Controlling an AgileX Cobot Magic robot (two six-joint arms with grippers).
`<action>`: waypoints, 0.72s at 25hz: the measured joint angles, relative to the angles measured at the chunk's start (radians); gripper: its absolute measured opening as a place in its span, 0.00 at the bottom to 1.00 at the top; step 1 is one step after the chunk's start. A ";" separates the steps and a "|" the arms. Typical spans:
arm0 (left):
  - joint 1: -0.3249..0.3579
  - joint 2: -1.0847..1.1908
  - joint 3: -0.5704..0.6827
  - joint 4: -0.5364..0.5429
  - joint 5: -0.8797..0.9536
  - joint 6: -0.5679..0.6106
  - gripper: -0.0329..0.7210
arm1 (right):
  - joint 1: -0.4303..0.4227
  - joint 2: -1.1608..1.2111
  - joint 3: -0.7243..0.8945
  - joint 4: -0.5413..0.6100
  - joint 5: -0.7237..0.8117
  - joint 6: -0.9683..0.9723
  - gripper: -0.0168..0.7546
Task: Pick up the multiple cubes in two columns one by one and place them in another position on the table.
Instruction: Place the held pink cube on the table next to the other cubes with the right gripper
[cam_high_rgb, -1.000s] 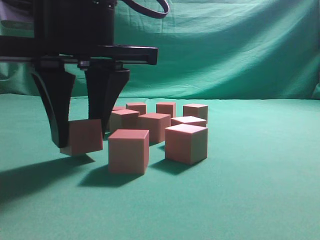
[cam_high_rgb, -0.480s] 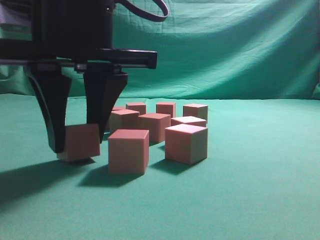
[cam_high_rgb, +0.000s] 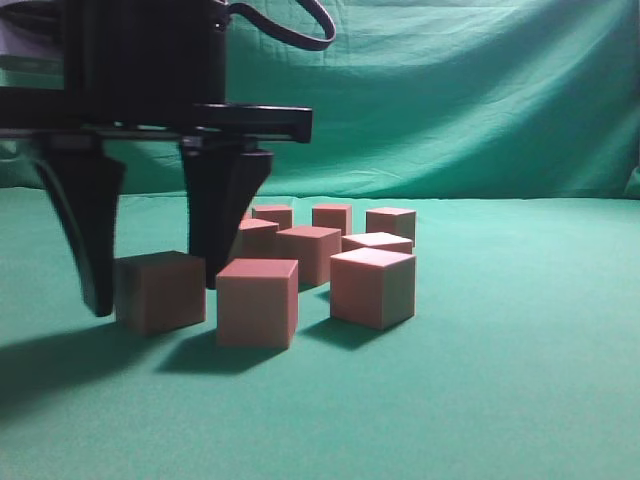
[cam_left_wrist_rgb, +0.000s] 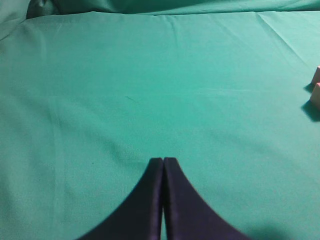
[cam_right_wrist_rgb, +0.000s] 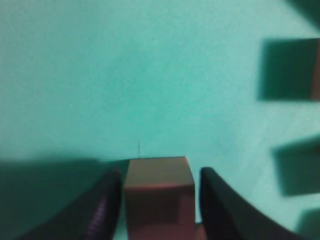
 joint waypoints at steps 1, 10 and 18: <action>0.000 0.000 0.000 0.000 0.000 0.000 0.04 | 0.000 0.000 0.000 0.000 0.002 -0.007 0.55; 0.000 0.000 0.000 0.000 0.000 0.000 0.04 | 0.000 -0.085 -0.002 -0.075 0.016 -0.042 0.83; 0.000 0.000 0.000 0.000 0.000 0.000 0.04 | 0.000 -0.316 -0.210 -0.231 0.153 0.019 0.22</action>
